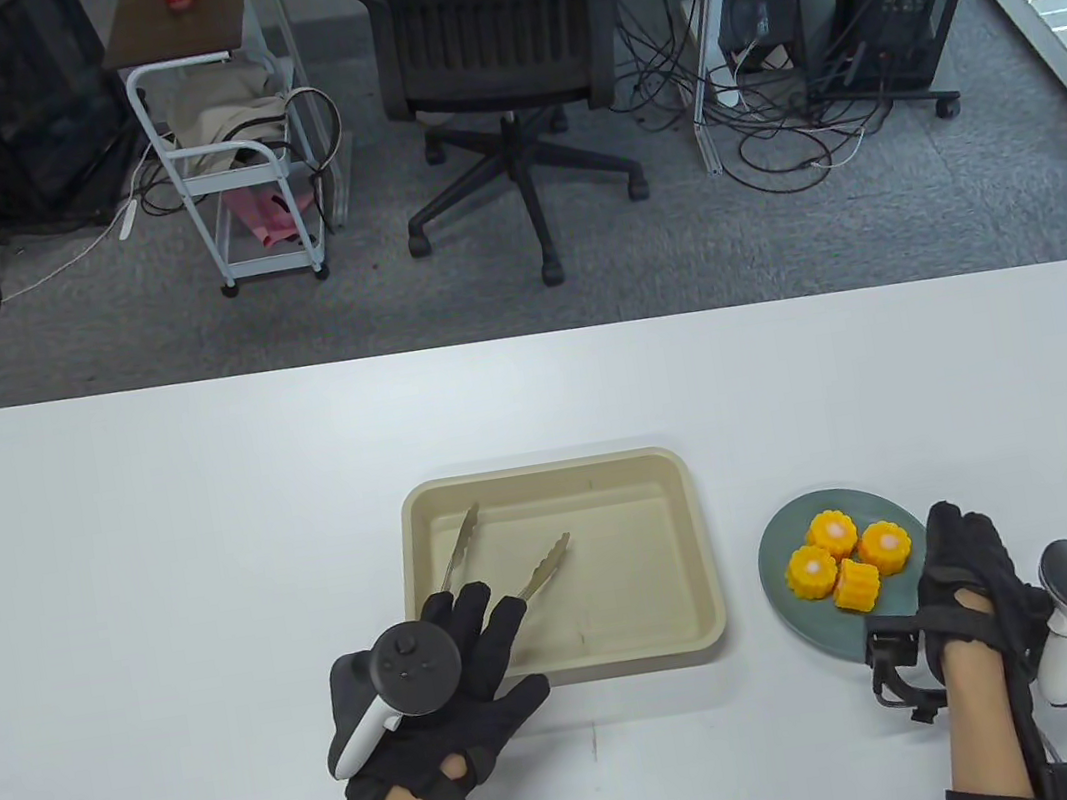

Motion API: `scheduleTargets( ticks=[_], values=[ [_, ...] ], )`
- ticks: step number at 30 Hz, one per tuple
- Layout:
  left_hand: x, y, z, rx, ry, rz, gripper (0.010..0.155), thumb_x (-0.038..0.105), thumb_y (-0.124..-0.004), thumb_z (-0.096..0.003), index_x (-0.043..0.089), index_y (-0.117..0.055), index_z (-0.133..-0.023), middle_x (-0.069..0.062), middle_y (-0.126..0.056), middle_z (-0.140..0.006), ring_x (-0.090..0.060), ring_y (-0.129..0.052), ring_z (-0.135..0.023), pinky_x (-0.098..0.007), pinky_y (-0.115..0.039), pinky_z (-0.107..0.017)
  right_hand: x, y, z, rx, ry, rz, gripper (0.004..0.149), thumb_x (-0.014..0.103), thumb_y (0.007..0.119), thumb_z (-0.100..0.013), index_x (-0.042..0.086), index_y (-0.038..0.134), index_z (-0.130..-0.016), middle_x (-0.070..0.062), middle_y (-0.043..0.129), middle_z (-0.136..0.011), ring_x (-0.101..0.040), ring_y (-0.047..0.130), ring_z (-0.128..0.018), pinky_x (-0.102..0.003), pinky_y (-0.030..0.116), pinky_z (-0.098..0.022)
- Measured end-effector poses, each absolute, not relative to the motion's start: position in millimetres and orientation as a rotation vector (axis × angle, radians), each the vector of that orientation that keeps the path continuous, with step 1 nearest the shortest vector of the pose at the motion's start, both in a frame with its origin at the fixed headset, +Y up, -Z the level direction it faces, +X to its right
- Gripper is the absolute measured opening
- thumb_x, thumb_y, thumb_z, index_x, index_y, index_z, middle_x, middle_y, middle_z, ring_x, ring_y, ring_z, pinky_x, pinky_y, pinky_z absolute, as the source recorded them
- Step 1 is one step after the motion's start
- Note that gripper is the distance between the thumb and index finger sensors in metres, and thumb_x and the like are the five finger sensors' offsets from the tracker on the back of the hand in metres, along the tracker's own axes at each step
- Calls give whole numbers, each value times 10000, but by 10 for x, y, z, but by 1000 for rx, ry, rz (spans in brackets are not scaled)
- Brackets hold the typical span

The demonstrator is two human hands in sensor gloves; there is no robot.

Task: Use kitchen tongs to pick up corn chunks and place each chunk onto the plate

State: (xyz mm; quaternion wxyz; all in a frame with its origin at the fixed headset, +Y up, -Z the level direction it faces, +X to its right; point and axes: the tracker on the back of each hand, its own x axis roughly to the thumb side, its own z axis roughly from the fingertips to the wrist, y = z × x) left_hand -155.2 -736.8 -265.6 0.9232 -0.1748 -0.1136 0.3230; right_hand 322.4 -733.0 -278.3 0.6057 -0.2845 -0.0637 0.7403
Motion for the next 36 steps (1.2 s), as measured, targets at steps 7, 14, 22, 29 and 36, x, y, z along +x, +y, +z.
scheduleTargets(
  ticks=[7,14,22,29,36],
  values=[
    [-1556,-7356,-2658,-339,-252,680,767,632,-645,-469,481,-240,-1102,140,-18,-1191,-214,105,-1112,-721,-101,-713,1967,-6817,-2710,105,-336,2246,688,632,615,-488,344,447,-1090,-42,363,-1240,-423,303,-1110,-634,403,-744],
    [-1548,-7374,-2658,-351,-259,688,768,633,-646,-468,492,-230,-1097,154,23,-1175,-208,130,-1103,-721,-84,-710,1171,-7100,-2604,412,-24,2642,723,660,600,-473,407,362,-1106,6,240,-1267,-343,132,-1133,-612,223,-752],
    [-1552,-7368,-2663,-340,-264,675,769,635,-643,-468,491,-226,-1098,146,19,-1178,-209,130,-1103,-721,-85,-709,1097,-7226,-2593,403,120,2628,782,659,635,-460,371,302,-1106,-5,161,-1256,-341,72,-1123,-637,181,-745],
    [-1514,-7390,-2645,-356,-269,647,774,642,-641,-466,492,-219,-1098,146,22,-1178,-211,136,-1101,-722,-82,-707,1102,-7227,-2564,420,110,2644,783,663,634,-459,365,313,-1108,-11,176,-1259,-347,85,-1124,-648,182,-737],
    [-1518,-7403,-2644,-365,-259,651,773,639,-641,-467,487,-223,-1099,145,18,-1179,-208,135,-1101,-721,-81,-708,1078,-7220,-2545,426,143,2638,774,664,628,-463,369,327,-1112,-17,179,-1262,-357,91,-1126,-664,185,-731]
  ],
)
